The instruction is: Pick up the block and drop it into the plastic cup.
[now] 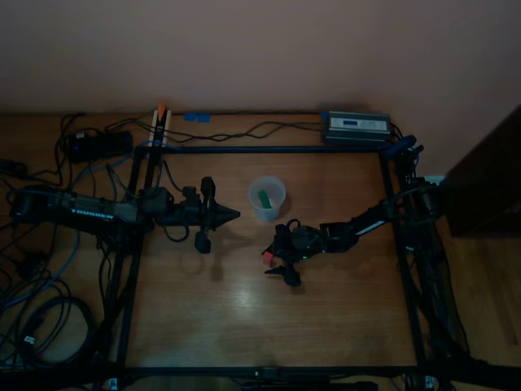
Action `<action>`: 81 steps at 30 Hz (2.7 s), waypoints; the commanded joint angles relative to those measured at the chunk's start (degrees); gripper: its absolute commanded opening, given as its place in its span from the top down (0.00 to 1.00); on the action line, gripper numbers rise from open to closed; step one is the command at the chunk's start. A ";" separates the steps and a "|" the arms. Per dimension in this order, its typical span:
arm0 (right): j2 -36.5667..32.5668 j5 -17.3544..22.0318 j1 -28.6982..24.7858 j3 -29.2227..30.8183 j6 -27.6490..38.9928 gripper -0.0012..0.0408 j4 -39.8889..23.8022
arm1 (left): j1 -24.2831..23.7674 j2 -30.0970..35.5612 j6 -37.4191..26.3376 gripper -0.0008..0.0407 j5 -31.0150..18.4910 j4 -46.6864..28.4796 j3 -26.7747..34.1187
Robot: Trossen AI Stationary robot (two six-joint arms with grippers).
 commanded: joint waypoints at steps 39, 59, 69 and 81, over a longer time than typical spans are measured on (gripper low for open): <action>-32.48 14.45 -0.85 -9.14 -5.70 0.97 -9.07 | 0.00 0.00 0.02 0.98 0.00 -0.02 0.02; -24.65 -2.01 -26.14 10.25 -8.50 0.97 -19.30 | 0.00 0.00 0.02 0.98 0.00 0.04 0.02; -13.46 -3.89 -27.52 19.26 -7.30 0.97 -23.91 | 0.00 0.00 0.02 0.98 0.00 0.00 0.02; -14.95 -4.57 -27.52 18.67 -6.43 0.97 -24.11 | 0.00 0.00 0.02 0.98 0.00 0.07 0.02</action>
